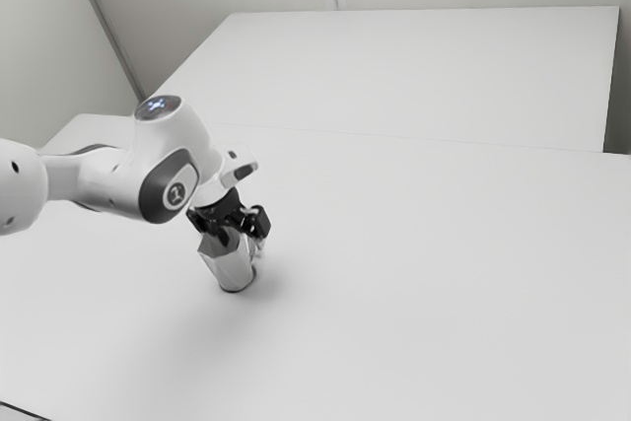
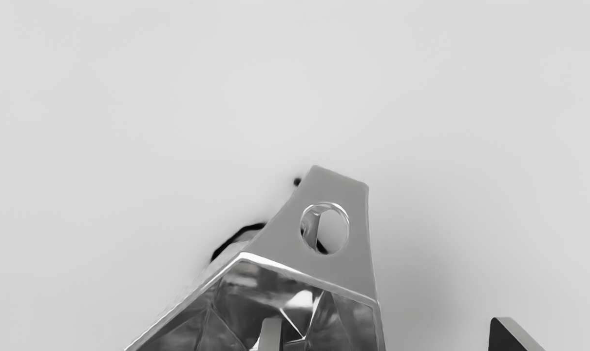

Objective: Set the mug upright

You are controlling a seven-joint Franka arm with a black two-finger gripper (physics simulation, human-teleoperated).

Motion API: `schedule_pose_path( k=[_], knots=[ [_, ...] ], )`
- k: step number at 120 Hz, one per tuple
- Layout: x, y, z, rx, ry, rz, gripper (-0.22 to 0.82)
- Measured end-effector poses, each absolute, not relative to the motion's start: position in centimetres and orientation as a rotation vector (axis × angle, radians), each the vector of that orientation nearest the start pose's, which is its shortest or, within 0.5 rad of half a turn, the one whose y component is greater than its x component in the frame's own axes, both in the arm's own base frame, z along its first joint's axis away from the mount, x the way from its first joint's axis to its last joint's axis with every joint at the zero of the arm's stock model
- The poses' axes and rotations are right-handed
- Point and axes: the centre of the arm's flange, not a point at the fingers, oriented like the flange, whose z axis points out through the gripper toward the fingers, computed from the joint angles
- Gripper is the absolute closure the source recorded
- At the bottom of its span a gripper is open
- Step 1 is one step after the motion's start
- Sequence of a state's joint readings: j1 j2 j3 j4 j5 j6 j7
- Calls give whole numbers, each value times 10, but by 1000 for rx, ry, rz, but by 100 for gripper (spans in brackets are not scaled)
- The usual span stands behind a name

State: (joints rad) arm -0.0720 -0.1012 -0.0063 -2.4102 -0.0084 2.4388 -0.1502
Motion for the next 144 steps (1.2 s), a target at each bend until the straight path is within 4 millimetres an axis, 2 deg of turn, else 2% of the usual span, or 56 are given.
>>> schedule_pose_path(
  k=[28,53,94,144],
  knots=[
    [495,-38,384,-3153,-121,-215,10],
    [515,-39,427,-3154,-119,-208,5],
    [540,-39,491,-3172,-141,-102,3],
    [563,-46,555,-3176,-120,-11,2]
  ],
)
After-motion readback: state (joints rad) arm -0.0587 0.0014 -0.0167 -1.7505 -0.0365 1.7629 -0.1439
